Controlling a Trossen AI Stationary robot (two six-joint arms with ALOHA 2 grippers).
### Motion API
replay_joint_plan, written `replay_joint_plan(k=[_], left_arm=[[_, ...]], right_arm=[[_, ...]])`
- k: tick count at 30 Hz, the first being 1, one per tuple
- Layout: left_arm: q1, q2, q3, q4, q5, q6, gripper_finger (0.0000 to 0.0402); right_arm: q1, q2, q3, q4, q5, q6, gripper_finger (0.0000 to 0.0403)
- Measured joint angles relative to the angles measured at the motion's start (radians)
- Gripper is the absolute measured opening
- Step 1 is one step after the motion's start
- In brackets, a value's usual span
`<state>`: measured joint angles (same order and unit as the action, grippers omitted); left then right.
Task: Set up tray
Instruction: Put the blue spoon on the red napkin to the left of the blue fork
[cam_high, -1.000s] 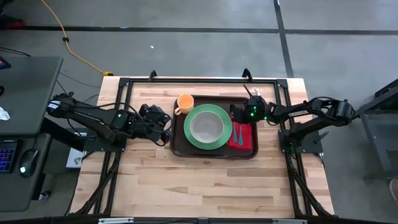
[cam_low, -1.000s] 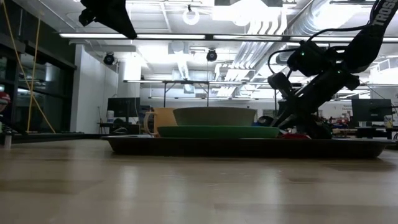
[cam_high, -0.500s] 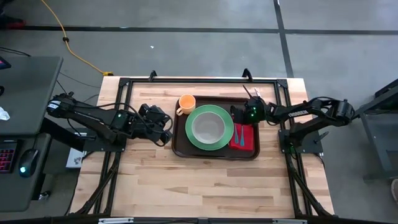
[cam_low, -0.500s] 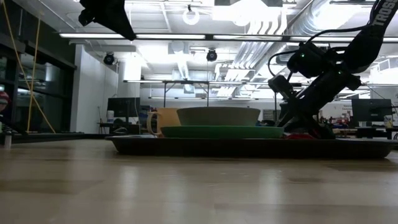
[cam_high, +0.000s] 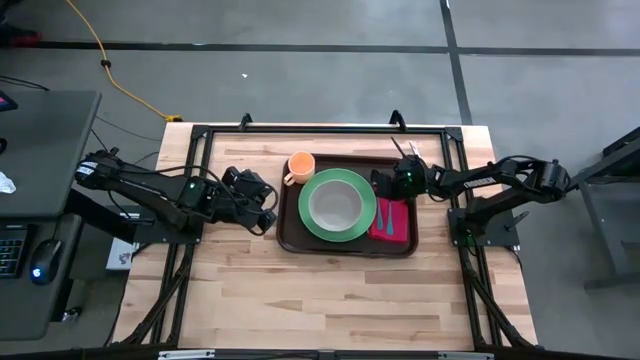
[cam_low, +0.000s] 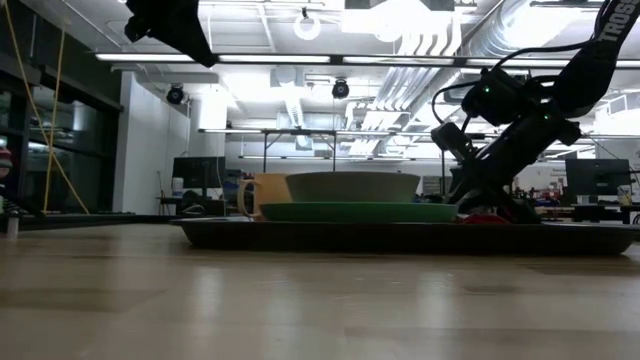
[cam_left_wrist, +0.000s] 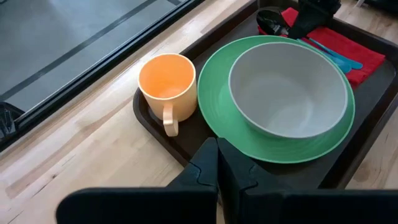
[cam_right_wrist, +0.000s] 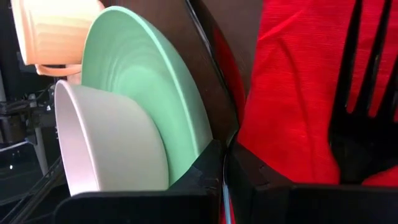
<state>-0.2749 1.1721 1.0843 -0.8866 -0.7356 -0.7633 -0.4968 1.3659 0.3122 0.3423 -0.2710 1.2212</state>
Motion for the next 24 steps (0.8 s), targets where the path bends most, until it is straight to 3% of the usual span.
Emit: replay_joint_plan(k=[24], left_arm=[[0.000, 0.000, 0.000, -0.022, 0.005, -0.001, 0.0031]], right_arm=[[0.000, 0.000, -0.001, -0.001, -0.026, 0.062, 0.0000]])
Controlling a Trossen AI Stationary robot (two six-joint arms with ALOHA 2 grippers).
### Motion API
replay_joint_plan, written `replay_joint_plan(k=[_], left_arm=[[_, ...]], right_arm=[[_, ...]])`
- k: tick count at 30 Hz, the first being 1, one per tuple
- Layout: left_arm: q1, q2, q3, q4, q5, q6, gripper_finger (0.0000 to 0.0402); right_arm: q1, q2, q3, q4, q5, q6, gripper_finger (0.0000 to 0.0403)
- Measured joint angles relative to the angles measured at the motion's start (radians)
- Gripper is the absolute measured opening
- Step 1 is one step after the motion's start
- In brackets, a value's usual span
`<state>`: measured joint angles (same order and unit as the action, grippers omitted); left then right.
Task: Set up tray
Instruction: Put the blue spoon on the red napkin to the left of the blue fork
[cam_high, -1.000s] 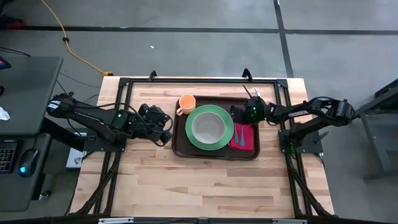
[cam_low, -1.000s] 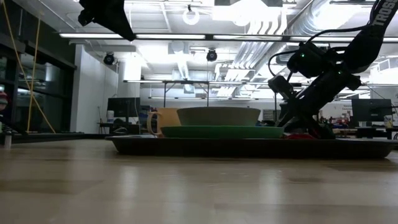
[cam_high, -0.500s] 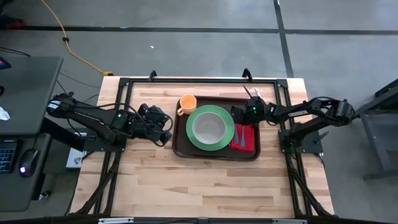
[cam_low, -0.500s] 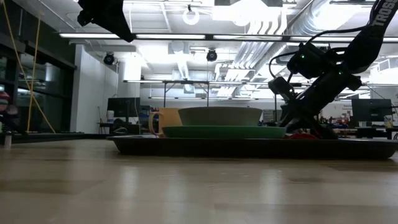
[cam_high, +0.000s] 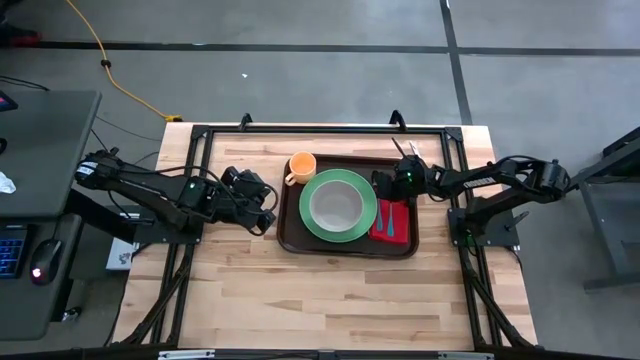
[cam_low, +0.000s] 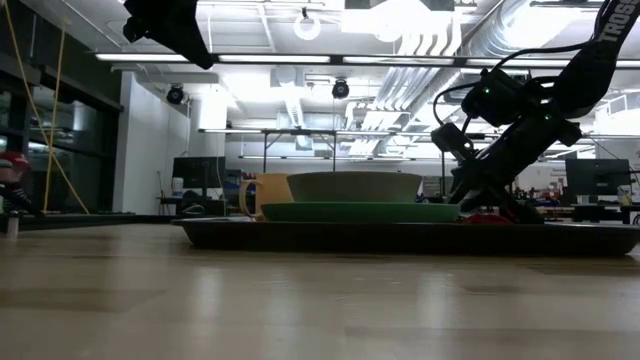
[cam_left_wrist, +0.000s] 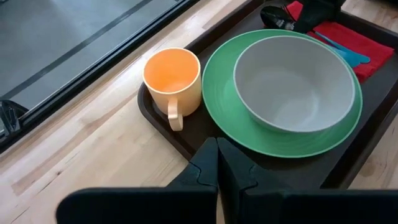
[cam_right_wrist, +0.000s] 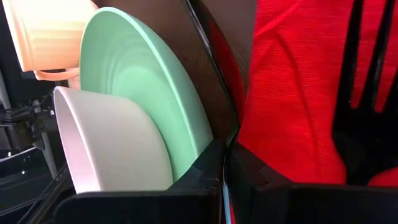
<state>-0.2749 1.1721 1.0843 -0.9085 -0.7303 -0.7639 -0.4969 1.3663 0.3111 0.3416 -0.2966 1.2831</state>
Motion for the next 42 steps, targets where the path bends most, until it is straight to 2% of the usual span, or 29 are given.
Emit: replay_joint_plan(k=[42], left_arm=[[0.000, 0.000, 0.000, -0.052, 0.006, -0.009, 0.0031]], right_arm=[[0.000, 0.000, 0.002, 0.008, -0.002, 0.000, 0.0001]])
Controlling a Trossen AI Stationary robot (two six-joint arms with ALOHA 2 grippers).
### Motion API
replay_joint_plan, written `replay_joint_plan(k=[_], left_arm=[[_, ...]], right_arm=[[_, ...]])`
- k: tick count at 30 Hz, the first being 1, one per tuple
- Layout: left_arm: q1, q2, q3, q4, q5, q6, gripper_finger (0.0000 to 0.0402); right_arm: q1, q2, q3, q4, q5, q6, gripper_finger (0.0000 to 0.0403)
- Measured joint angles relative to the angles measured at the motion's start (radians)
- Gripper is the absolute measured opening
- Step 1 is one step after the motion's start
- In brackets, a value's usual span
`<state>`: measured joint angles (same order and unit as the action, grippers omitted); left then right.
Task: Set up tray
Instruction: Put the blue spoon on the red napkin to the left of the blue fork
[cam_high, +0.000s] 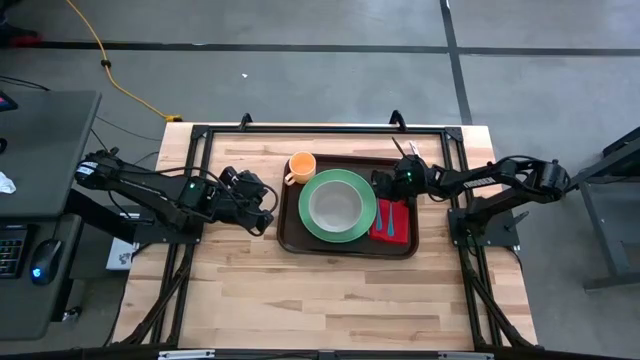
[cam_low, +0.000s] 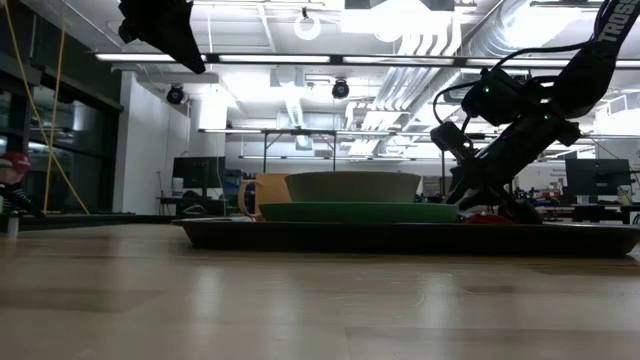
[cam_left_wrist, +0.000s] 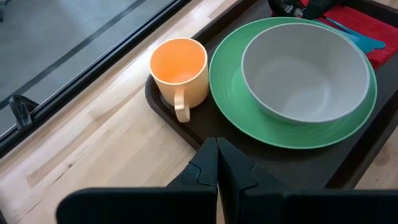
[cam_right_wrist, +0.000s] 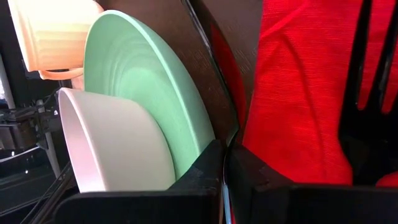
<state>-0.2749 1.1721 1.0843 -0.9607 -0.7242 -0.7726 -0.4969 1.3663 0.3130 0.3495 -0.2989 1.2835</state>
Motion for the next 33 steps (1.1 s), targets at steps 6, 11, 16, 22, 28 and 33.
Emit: replay_joint_plan(k=[6, 11, 16, 22, 28, 33], left_arm=[[0.000, 0.000, 0.000, -0.009, 0.000, -0.006, 0.0031], [0.000, 0.000, 0.000, -0.012, 0.000, -0.010, 0.0031], [0.000, 0.000, 0.000, -0.016, 0.000, -0.010, 0.0031], [0.000, 0.000, 0.000, -0.023, 0.000, -0.010, 0.0031], [0.000, 0.000, 0.000, -0.039, 0.000, -0.018, 0.0031], [0.000, 0.000, 0.000, -0.039, 0.005, -0.018, 0.0031]], right_arm=[[0.000, 0.000, 0.000, 0.000, -0.001, 0.000, 0.0001], [0.000, 0.000, 0.000, 0.000, -0.003, -0.001, 0.0001], [0.000, 0.000, 0.000, 0.000, -0.008, -0.001, 0.0007], [0.000, 0.000, 0.000, -0.002, -0.020, 0.002, 0.0065], [-0.001, -0.001, 0.000, -0.015, -0.001, 0.048, 0.0120], [-0.001, -0.001, 0.000, -0.015, 0.005, 0.055, 0.0144]])
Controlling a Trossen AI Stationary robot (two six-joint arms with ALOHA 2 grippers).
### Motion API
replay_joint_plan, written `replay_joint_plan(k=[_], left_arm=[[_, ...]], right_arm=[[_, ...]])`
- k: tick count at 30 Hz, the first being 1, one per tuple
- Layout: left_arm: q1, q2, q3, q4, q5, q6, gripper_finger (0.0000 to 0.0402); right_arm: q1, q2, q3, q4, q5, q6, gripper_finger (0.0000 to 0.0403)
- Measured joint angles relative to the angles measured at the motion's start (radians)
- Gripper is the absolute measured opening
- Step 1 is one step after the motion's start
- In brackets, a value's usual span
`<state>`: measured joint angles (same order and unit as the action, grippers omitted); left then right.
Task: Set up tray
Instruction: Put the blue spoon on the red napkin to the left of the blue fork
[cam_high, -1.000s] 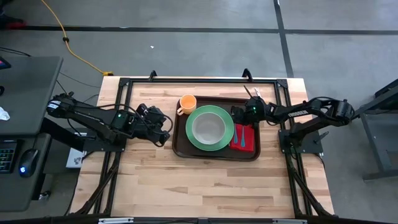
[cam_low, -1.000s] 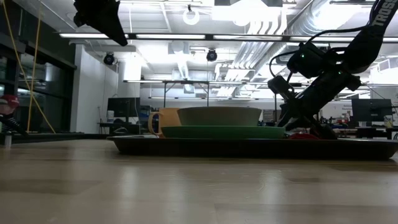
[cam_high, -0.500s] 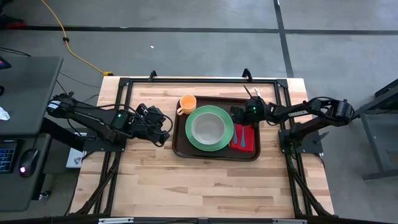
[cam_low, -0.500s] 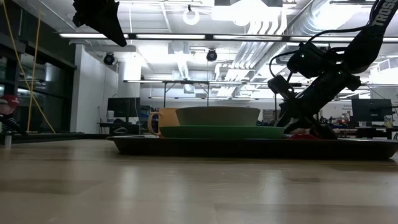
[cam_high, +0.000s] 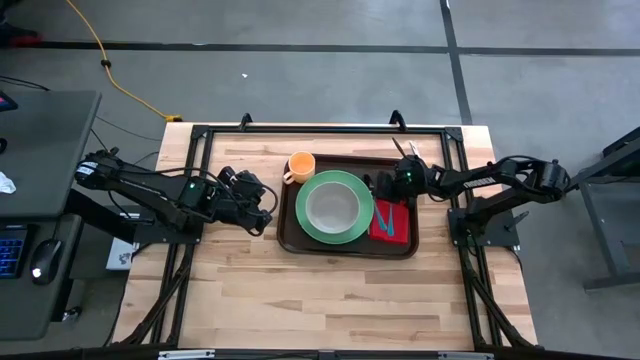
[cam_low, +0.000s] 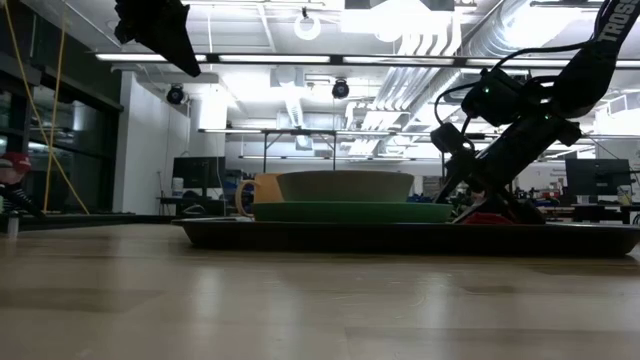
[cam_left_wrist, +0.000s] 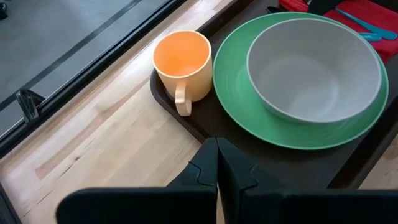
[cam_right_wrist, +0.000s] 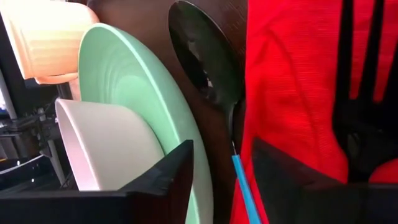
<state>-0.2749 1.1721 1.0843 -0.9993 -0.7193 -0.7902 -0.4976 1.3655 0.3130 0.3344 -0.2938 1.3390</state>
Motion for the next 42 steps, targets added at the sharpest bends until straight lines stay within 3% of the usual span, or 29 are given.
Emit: replay_joint_plan(k=[12, 21, 32, 42], left_arm=[[0.000, 0.000, 0.000, -0.014, 0.005, 0.000, 0.0031], [0.000, 0.000, 0.000, -0.020, 0.025, 0.000, 0.0031], [0.000, 0.000, 0.000, -0.022, 0.033, -0.020, 0.0031], [0.000, 0.000, 0.000, -0.022, 0.053, -0.079, 0.0031]], right_arm=[[0.000, 0.000, 0.000, 0.109, 0.000, 0.053, 0.0166], [-0.021, 0.000, 0.000, 0.218, 0.052, 0.065, 0.0159], [-0.080, 0.000, 0.000, 0.459, -0.012, -0.050, 0.0164], [-0.114, 0.000, 0.000, 0.640, 0.000, -0.147, 0.0157]])
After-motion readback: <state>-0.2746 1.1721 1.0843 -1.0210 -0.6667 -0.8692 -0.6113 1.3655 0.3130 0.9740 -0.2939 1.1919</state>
